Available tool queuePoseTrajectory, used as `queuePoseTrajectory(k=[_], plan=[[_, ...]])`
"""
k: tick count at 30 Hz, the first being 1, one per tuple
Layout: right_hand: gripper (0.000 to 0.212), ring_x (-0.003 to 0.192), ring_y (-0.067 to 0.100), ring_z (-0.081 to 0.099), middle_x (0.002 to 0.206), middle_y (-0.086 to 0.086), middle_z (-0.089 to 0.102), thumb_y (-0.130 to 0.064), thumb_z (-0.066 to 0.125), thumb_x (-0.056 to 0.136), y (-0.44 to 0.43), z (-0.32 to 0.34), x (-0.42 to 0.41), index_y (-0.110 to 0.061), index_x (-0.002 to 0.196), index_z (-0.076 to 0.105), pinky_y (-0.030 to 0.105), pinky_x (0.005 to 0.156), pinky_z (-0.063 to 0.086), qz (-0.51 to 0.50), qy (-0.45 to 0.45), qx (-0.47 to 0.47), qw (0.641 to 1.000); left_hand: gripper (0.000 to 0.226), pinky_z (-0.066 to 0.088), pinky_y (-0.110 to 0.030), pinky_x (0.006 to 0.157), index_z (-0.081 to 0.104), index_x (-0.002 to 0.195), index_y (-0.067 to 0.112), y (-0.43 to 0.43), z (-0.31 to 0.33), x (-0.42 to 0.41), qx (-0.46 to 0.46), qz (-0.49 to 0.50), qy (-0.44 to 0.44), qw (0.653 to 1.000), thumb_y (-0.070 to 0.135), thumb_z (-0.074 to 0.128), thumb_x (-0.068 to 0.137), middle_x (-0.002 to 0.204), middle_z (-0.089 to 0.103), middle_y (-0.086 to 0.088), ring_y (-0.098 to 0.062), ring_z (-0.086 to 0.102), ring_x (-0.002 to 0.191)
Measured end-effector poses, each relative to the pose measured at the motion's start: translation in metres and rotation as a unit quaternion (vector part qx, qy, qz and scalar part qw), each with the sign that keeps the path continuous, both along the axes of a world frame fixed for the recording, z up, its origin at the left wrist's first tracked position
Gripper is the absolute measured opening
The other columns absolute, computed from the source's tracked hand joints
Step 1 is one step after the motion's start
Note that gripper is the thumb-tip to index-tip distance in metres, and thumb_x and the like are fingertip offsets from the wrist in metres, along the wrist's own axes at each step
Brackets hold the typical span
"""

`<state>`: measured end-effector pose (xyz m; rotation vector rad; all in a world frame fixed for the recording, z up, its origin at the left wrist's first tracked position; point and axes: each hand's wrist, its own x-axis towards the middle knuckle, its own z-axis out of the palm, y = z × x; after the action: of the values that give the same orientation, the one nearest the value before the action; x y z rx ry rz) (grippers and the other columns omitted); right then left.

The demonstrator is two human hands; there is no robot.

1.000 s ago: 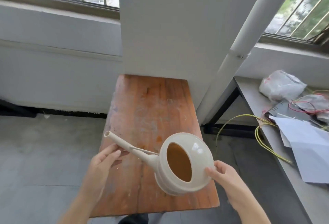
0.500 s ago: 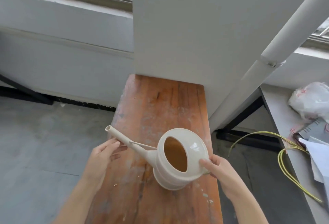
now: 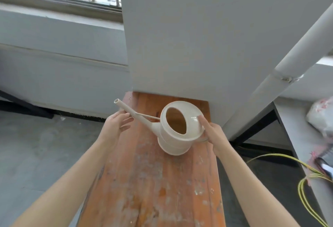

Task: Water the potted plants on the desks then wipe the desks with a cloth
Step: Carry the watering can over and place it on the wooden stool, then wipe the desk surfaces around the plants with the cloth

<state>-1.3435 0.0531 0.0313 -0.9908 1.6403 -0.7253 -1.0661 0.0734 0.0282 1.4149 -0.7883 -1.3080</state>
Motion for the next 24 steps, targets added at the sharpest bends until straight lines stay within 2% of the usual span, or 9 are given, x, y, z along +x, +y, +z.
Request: queuePoseTrajectory(k=[2, 4, 8, 12, 16, 18, 20, 21, 24], plan=[[0.083, 0.097, 0.028, 0.061, 0.109, 0.020, 0.066, -0.068, 0.058, 0.067, -0.029, -0.002, 0.000, 0.004, 0.109, 0.061, 0.038, 0.092, 0.046, -0.003, -0.003, 0.006, 1.000, 0.020, 0.040, -0.027, 0.074, 0.062, 0.093, 0.016, -0.024, -0.003, 0.000, -0.001, 0.002, -0.002, 1.000, 0.012, 0.042, 0.092, 0.095, 0.061, 0.001, -0.015, 0.058, 0.092], [0.076, 0.102, 0.026, 0.059, 0.114, 0.021, 0.064, -0.063, 0.059, 0.072, -0.054, -0.007, 0.001, 0.001, 0.112, 0.061, 0.037, 0.094, 0.044, -0.002, -0.003, 0.011, 1.000, 0.018, 0.039, -0.026, 0.073, 0.059, 0.097, 0.015, -0.046, -0.008, 0.000, 0.002, 0.004, -0.011, 1.000, 0.012, 0.042, 0.092, 0.095, 0.058, 0.001, -0.015, 0.056, 0.090], [0.085, 0.116, 0.026, 0.054, 0.126, 0.009, 0.059, -0.068, 0.058, 0.069, -0.090, -0.017, 0.004, -0.004, 0.124, 0.054, 0.039, 0.105, 0.038, 0.002, -0.007, 0.020, 1.000, 0.023, 0.041, -0.026, 0.074, 0.056, 0.110, 0.014, -0.080, -0.018, -0.002, 0.013, -0.002, -0.015, 1.000, 0.013, 0.042, 0.092, 0.096, 0.058, 0.001, -0.014, 0.057, 0.088], [0.085, 0.117, 0.024, 0.053, 0.127, 0.007, 0.060, -0.067, 0.061, 0.065, -0.111, -0.026, 0.006, -0.005, 0.123, 0.057, 0.038, 0.107, 0.036, 0.002, -0.027, 0.014, 1.000, 0.032, 0.040, -0.030, 0.079, 0.058, 0.117, 0.012, -0.101, -0.028, 0.001, 0.020, 0.008, -0.005, 1.000, 0.014, 0.043, 0.089, 0.096, 0.062, 0.002, -0.018, 0.057, 0.094], [0.055, 0.105, 0.021, 0.057, 0.115, 0.008, 0.064, -0.051, 0.058, 0.081, -0.119, -0.029, 0.007, -0.004, 0.109, 0.063, 0.030, 0.095, 0.040, -0.019, -0.028, -0.019, 0.999, 0.029, 0.041, -0.027, 0.077, 0.058, 0.113, 0.015, -0.103, -0.033, 0.002, 0.016, 0.013, -0.005, 1.000, 0.013, 0.042, 0.090, 0.097, 0.062, 0.005, -0.017, 0.056, 0.096], [0.056, 0.102, 0.027, 0.059, 0.109, 0.015, 0.066, -0.051, 0.057, 0.082, -0.115, -0.032, 0.007, 0.002, 0.101, 0.064, 0.033, 0.088, 0.042, -0.038, -0.009, -0.040, 0.998, 0.031, 0.041, -0.028, 0.077, 0.055, 0.119, 0.017, -0.099, -0.034, 0.004, 0.020, 0.003, -0.006, 1.000, 0.015, 0.042, 0.091, 0.102, 0.062, 0.005, -0.018, 0.055, 0.100], [0.053, 0.092, 0.025, 0.059, 0.097, 0.021, 0.065, -0.048, 0.052, 0.086, -0.104, -0.034, 0.009, 0.003, 0.092, 0.061, 0.032, 0.074, 0.040, -0.076, 0.004, -0.075, 0.994, 0.035, 0.042, -0.030, 0.081, 0.049, 0.126, 0.019, -0.092, -0.032, 0.006, 0.029, 0.006, -0.007, 1.000, 0.016, 0.045, 0.090, 0.104, 0.062, 0.004, -0.020, 0.055, 0.103], [0.050, 0.096, 0.024, 0.058, 0.100, 0.023, 0.063, -0.045, 0.048, 0.089, -0.095, -0.036, 0.009, 0.002, 0.099, 0.060, 0.033, 0.075, 0.040, -0.112, 0.009, -0.088, 0.990, 0.038, 0.043, -0.030, 0.081, 0.047, 0.128, 0.019, -0.085, -0.032, 0.007, 0.036, 0.020, -0.006, 0.999, 0.016, 0.046, 0.090, 0.103, 0.061, 0.003, -0.021, 0.055, 0.102], [0.049, 0.123, 0.030, 0.047, 0.135, 0.013, 0.050, -0.040, 0.035, 0.096, -0.050, -0.045, 0.012, -0.008, 0.133, 0.043, 0.039, 0.097, 0.038, -0.219, 0.013, -0.049, 0.974, 0.035, 0.045, -0.029, 0.074, 0.047, 0.126, 0.016, -0.050, -0.036, 0.008, 0.052, 0.057, -0.012, 0.997, 0.015, 0.045, 0.091, 0.099, 0.062, 0.000, -0.021, 0.059, 0.094]])
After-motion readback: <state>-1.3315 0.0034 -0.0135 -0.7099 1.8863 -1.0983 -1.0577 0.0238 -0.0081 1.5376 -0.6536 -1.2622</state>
